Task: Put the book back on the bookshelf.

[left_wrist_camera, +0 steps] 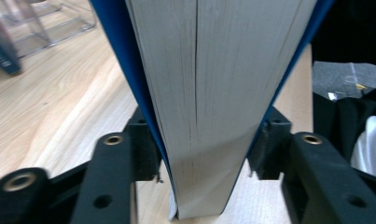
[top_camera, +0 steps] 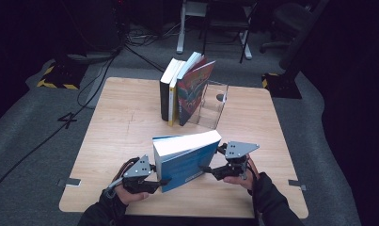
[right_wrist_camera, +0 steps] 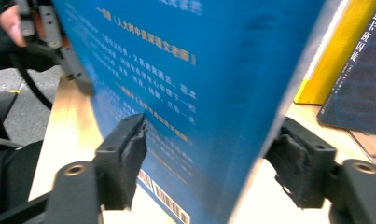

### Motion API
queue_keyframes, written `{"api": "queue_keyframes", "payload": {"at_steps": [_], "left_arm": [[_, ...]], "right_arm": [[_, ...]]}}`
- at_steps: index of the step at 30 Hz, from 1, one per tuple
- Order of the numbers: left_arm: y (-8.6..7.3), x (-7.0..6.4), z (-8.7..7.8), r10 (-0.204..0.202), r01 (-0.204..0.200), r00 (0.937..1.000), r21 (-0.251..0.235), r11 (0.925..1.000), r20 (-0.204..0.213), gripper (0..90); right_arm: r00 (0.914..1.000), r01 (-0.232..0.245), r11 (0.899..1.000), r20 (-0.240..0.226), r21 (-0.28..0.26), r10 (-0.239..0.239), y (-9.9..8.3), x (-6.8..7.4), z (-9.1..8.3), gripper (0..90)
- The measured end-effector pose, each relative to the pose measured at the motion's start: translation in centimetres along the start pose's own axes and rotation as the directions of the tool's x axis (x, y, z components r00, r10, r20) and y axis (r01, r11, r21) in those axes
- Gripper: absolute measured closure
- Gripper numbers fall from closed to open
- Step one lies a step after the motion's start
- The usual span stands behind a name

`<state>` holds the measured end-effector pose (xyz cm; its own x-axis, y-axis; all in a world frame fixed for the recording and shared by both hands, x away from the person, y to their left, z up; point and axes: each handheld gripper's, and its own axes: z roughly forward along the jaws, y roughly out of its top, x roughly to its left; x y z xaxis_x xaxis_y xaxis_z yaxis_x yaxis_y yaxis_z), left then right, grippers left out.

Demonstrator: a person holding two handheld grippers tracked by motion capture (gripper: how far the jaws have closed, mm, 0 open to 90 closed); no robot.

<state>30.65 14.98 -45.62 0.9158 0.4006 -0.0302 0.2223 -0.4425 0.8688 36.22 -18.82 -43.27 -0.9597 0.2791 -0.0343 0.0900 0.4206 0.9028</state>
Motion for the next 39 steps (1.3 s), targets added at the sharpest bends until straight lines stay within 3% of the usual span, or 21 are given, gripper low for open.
{"api": "queue_keyframes", "payload": {"at_steps": [5,8,11,15,19,23,26,29,34,39], "left_arm": [[-0.1,0.0,-0.4,0.015,-0.014,0.9975,0.019,0.9997,-0.070,43.3],[-0.1,0.2,-0.6,0.012,-0.011,0.9972,0.018,0.9998,-0.074,41.7],[0.0,0.1,-0.4,0.024,-0.021,0.9947,0.026,0.9994,-0.101,39.1],[0.1,0.2,-0.1,0.028,-0.026,0.9945,0.026,0.9993,-0.101,37.7],[0.4,0.3,0.2,0.029,-0.025,0.9928,0.032,0.9992,-0.117,34.9],[0.5,0.5,0.7,0.016,-0.015,0.9915,0.016,0.9998,-0.129,32.3],[0.6,0.7,1.0,0.009,-0.008,0.9898,0.010,0.9999,-0.143,31.0],[0.8,0.8,1.2,0.011,-0.010,0.9890,0.011,0.9999,-0.147,29.2],[1.7,1.2,2.1,0.062,-0.057,0.9821,0.029,0.9979,-0.178,27.9],[2.1,1.5,2.7,0.076,-0.072,0.9806,0.025,0.9971,-0.181,27.1]], "right_arm": [[0.9977,0.050,0.998,-0.048,0.026,-0.048,-0.2,1.0,-1.3,42.5],[0.9939,0.079,0.996,-0.080,0.040,-0.075,-0.2,1.9,-1.9,43.9],[0.9923,0.102,0.994,-0.076,0.048,-0.098,0.2,2.6,-2.0,43.7],[0.9903,0.115,0.993,-0.081,0.028,-0.113,1.0,3.0,-1.7,43.6],[0.9902,0.122,0.992,-0.069,0.011,-0.121,2.2,3.4,-1.5,42.9],[0.9907,0.133,0.991,-0.029,-0.007,-0.133,3.9,4.1,-1.3,51.6],[0.9932,0.116,0.993,-0.012,-0.022,-0.116,4.7,4.2,-1.5,55.7],[0.9922,0.125,0.992,-0.001,-0.010,-0.125,5.0,4.3,-1.6,55.9],[0.9904,0.129,0.991,0.045,0.034,-0.130,5.4,4.6,-1.9,54.0],[0.9926,0.102,0.992,0.059,0.070,-0.106,6.1,4.6,-2.4,51.4]]}}
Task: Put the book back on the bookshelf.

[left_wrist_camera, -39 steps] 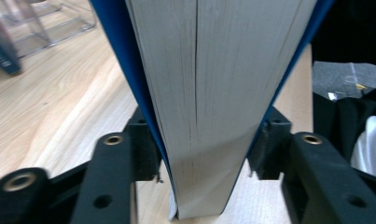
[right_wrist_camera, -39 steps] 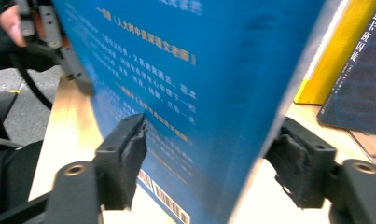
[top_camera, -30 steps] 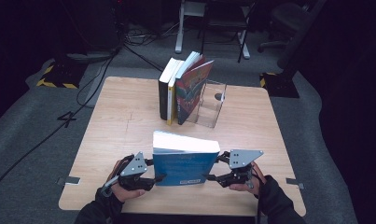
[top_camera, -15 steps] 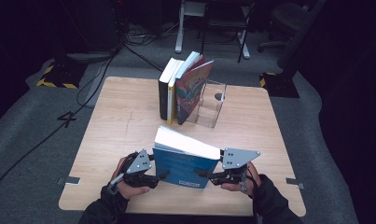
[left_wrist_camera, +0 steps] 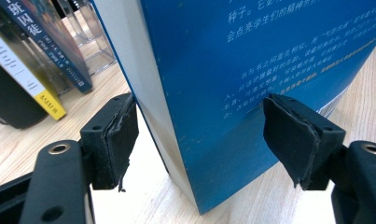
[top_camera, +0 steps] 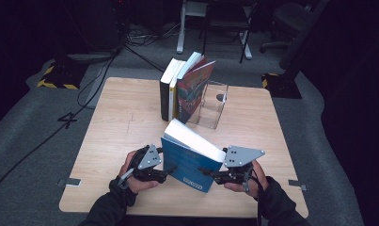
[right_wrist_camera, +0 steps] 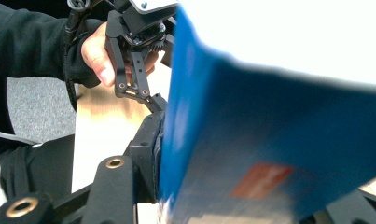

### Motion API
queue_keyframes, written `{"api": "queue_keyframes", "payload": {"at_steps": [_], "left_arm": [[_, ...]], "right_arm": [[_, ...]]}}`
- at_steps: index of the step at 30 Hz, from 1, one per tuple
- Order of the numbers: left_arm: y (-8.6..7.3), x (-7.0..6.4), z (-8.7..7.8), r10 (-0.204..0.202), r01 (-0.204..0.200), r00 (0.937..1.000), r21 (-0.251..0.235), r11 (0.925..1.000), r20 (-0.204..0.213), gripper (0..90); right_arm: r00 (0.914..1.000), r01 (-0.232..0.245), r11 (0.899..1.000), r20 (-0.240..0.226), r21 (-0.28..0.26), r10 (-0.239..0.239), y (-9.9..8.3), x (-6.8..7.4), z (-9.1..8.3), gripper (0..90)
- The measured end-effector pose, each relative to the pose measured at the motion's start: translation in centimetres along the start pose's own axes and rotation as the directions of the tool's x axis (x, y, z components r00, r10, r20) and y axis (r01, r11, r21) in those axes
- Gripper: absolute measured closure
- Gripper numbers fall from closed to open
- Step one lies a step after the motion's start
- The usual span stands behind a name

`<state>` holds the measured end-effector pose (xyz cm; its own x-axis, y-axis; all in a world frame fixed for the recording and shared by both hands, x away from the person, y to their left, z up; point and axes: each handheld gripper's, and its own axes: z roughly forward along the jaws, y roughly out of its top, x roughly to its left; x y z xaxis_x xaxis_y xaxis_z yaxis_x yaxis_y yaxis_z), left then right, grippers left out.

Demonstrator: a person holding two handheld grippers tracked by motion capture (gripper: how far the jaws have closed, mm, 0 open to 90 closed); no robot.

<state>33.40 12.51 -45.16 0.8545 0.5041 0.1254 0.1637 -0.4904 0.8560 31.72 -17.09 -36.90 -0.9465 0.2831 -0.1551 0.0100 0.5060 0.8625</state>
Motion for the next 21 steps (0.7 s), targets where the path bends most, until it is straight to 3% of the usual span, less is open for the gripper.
{"api": "queue_keyframes", "payload": {"at_steps": [3,5,11,17,21], "left_arm": [[0.0,0.0,0.1,-0.007,0.007,1.0000,-0.005,1.0000,0.005,26.8],[-0.1,-0.1,0.1,-0.008,0.008,1.0000,-0.007,0.9999,0.000,26.8],[-0.3,-0.4,0.1,-0.023,0.022,0.9997,-0.022,0.9995,-0.012,27.5],[-0.3,-0.7,0.3,-0.025,0.024,0.9993,-0.028,0.9993,-0.027,26.4],[-0.3,-0.7,0.4,-0.031,0.029,0.9991,-0.039,0.9988,-0.030,26.1]], "right_arm": [[1.0000,-0.009,1.000,-0.003,0.006,0.009,0.4,-0.1,-0.3,50.8],[0.9987,-0.049,0.999,-0.011,0.008,0.049,1.2,-0.4,-0.8,50.9],[0.9980,-0.062,0.996,0.019,0.066,0.061,2.4,-0.2,-0.3,50.2],[0.9954,-0.091,0.995,0.035,0.049,0.089,2.6,-0.4,0.1,52.9],[0.9947,-0.094,0.993,0.049,0.067,0.090,3.0,-0.5,0.2,54.1]]}}
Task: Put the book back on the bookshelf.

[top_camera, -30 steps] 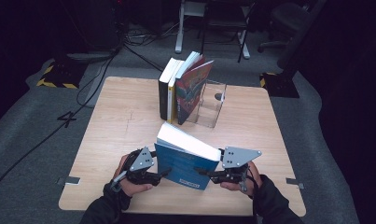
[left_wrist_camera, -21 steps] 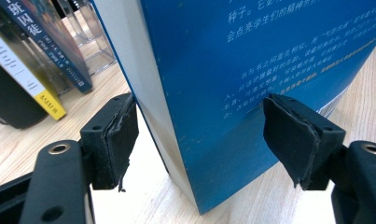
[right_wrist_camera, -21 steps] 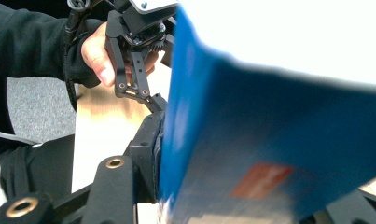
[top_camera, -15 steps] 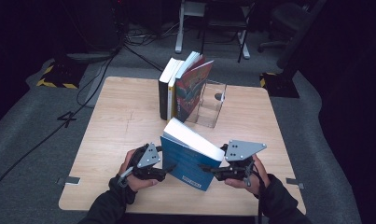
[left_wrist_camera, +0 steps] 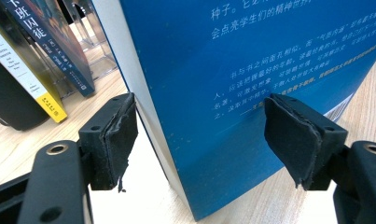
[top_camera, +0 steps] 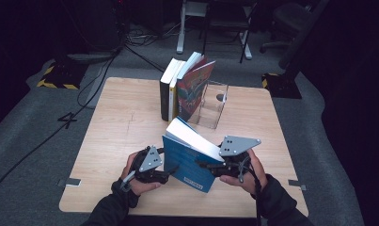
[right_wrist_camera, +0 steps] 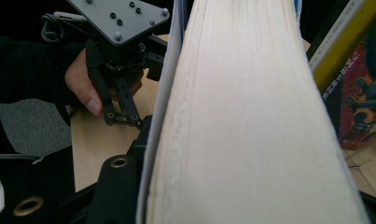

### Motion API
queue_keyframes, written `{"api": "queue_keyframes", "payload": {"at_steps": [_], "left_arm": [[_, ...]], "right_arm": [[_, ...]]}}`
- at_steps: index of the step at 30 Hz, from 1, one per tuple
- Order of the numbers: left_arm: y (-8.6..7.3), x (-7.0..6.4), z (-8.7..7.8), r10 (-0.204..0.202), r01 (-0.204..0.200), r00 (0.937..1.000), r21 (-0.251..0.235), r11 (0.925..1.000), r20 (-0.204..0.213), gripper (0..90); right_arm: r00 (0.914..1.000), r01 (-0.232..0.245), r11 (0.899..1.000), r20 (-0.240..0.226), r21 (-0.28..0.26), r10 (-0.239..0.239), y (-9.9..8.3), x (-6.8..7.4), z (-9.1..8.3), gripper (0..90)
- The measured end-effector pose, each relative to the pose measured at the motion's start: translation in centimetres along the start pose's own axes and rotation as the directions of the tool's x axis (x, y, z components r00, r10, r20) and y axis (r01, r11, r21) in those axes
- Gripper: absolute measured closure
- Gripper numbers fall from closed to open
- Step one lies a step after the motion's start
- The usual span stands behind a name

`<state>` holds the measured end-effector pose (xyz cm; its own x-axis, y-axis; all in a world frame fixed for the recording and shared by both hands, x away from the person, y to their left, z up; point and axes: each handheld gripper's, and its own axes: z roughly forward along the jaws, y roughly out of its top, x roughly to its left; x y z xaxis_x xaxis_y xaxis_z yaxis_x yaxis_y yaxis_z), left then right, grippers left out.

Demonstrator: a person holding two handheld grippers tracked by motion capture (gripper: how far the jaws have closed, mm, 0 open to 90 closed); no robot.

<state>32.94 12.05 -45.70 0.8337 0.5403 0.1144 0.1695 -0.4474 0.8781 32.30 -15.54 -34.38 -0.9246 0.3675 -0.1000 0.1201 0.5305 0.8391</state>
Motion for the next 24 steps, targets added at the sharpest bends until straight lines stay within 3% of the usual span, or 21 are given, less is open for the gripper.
{"api": "queue_keyframes", "payload": {"at_steps": [9,11,14,16,19,24], "left_arm": [[0.2,0.2,0.1,-0.017,0.017,0.9998,0.009,0.9998,0.007,25.2],[0.3,0.2,-0.2,-0.019,0.019,0.9998,0.024,0.9995,-0.011,27.5],[-0.4,0.7,-1.5,-0.057,0.059,0.9977,0.038,0.9976,-0.038,27.2],[-1.1,1.1,-2.4,-0.089,0.092,0.9948,0.050,0.9945,-0.048,24.6],[-2.8,1.6,-4.1,-0.154,0.161,0.9858,0.106,0.9813,-0.067,21.3],[-4.8,1.3,-5.9,-0.174,0.188,0.9808,0.183,0.9650,-0.088,20.1]], "right_arm": [[0.9981,-0.059,0.998,0.014,-0.008,0.060,0.1,-0.3,0.1,57.7],[0.9973,-0.073,0.997,0.010,-0.013,0.073,0.1,-0.5,0.1,59.0],[0.9954,-0.096,0.995,0.006,-0.012,0.096,0.1,-1.0,0.1,59.7],[0.9937,-0.112,0.994,0.012,-0.009,0.112,0.2,-1.5,0.0,59.9],[0.9932,-0.112,0.994,0.033,0.001,0.112,0.3,-2.1,-0.2,60.2],[0.9907,-0.121,0.992,0.065,0.021,0.119,0.6,-3.4,-0.7,60.6]]}}
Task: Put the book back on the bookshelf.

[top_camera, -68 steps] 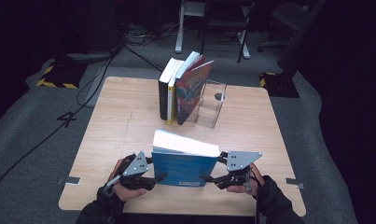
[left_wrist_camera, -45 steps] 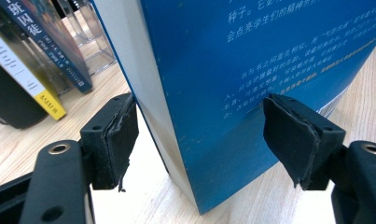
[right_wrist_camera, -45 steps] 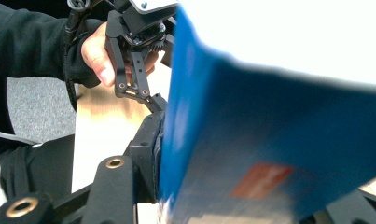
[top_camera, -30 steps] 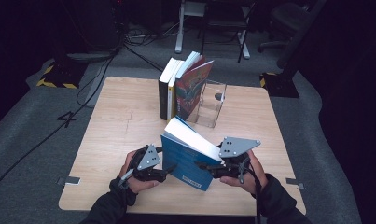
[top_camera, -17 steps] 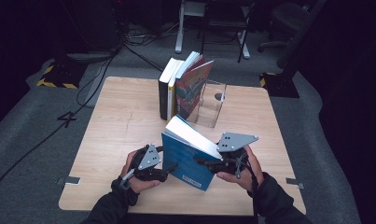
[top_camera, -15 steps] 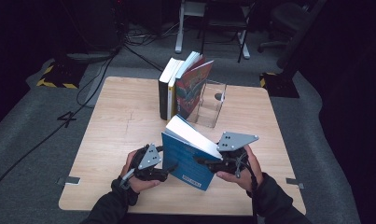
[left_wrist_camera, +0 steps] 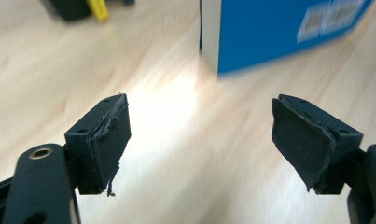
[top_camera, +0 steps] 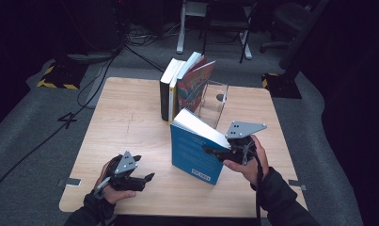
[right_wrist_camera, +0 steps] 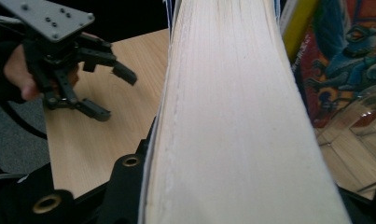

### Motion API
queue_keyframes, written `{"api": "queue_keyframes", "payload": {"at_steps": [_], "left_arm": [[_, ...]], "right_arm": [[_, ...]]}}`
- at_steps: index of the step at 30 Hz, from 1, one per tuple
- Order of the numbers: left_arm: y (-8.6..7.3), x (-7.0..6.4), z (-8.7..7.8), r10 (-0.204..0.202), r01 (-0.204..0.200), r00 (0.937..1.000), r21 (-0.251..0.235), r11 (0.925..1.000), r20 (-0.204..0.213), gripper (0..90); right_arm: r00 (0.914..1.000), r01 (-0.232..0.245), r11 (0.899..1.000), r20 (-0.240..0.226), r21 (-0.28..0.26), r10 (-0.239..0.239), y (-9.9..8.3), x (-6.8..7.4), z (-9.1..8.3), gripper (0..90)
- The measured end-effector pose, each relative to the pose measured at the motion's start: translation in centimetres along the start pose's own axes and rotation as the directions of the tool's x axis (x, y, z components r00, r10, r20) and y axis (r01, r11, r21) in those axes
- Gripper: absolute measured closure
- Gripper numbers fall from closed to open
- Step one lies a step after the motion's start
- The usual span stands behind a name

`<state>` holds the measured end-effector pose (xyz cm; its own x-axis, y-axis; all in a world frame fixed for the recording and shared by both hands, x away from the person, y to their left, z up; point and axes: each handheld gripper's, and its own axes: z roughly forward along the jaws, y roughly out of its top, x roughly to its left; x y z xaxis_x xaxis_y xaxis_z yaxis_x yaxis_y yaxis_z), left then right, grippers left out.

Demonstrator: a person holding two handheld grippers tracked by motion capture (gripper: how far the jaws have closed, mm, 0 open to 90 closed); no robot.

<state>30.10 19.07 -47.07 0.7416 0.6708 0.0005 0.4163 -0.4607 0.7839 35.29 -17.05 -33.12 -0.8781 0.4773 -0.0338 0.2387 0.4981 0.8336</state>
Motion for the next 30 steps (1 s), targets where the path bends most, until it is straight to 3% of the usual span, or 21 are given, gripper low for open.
{"api": "queue_keyframes", "payload": {"at_steps": [5,10,15,19,24,30], "left_arm": [[-1.8,0.0,-0.1,-0.015,0.019,0.9990,0.102,0.9946,-0.042,20.7],[-2.5,0.1,0.1,0.011,-0.004,0.9987,0.129,0.9917,-0.051,20.4],[-3.1,0.3,0.7,0.004,0.005,0.9985,0.161,0.9870,-0.054,20.4],[-3.6,0.8,0.9,-0.048,0.051,0.9984,0.129,0.9903,-0.030,19.2],[-3.5,0.6,1.1,-0.056,0.062,0.9972,0.130,0.9896,-0.049,17.7],[-3.5,0.5,1.1,-0.055,0.061,0.9973,0.129,0.9898,-0.048,17.8]], "right_arm": [[0.9993,-0.021,1.000,0.033,-0.001,0.021,0.4,-1.3,-0.3,60.9],[0.9971,-0.040,0.999,0.065,0.005,0.040,0.7,-2.7,-0.6,60.9],[0.9909,-0.060,0.998,0.121,0.002,0.060,1.1,-4.2,-0.7,61.0],[0.9819,-0.083,0.997,0.171,-0.003,0.082,1.3,-5.5,-0.6,61.0],[0.9706,-0.100,0.995,0.220,-0.006,0.099,1.9,-7.2,-0.5,61.0],[0.9518,-0.130,0.990,0.273,-0.051,0.139,2.7,-9.3,0.0,61.0]]}}
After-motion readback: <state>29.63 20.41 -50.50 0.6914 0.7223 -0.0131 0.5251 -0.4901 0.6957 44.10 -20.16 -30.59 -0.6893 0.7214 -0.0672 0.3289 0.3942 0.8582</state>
